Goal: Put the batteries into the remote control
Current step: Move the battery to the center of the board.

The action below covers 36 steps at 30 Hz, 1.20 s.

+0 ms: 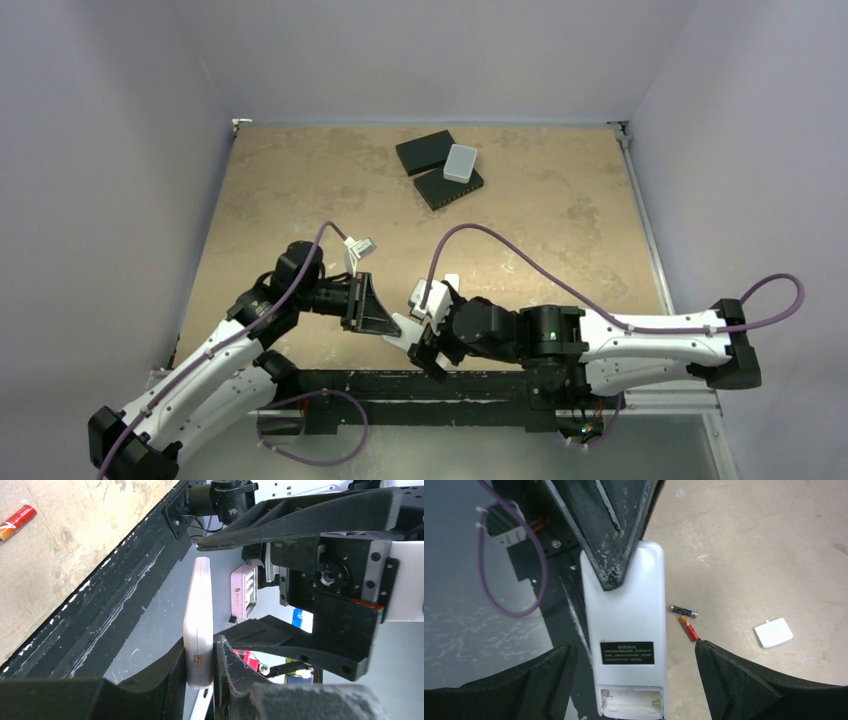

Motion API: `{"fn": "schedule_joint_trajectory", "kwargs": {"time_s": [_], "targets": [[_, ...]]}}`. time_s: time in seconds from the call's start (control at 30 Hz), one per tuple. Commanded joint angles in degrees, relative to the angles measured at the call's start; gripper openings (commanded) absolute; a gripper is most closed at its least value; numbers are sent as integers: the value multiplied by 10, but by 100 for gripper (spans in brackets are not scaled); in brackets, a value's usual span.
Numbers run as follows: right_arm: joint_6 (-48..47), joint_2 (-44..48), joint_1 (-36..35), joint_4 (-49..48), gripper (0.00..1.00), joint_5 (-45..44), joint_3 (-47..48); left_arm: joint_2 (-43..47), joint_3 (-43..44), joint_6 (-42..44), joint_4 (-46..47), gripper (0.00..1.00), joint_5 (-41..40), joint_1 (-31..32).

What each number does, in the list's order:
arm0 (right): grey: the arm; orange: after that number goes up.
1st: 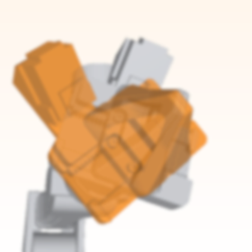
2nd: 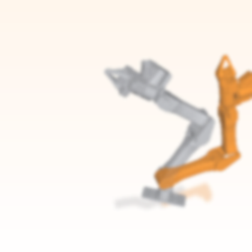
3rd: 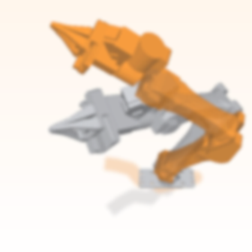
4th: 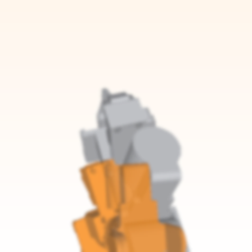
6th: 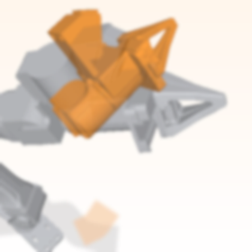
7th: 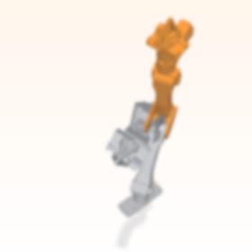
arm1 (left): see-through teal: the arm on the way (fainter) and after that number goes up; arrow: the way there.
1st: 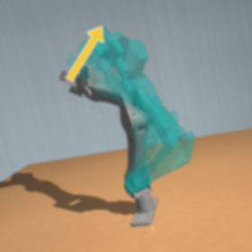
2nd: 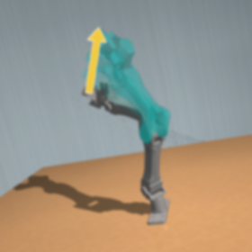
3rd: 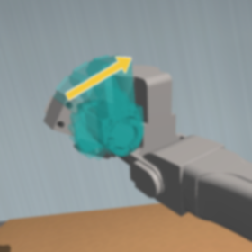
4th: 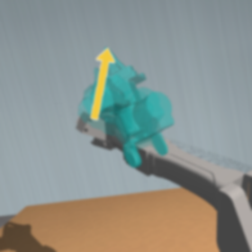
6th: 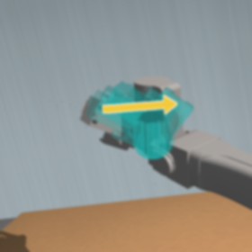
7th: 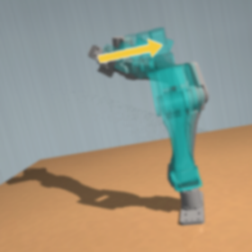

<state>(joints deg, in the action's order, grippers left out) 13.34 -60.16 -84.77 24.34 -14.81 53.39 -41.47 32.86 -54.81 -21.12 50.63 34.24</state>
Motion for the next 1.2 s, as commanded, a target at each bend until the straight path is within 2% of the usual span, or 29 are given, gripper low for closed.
{"fn": "schedule_joint_trajectory", "kwargs": {"time_s": [0.0,0.43,1.17], "targets": [[-21,-10,-12,25,96,-80,34,9,-6,-11,23,0,19,-2],[-21,-44,-32,36,90,-94,52,11,-15,-9,23,0,26,-2],[-17,-71,-37,9,89,-84,33,4,-19,-8,35,0,26,-2]]}}
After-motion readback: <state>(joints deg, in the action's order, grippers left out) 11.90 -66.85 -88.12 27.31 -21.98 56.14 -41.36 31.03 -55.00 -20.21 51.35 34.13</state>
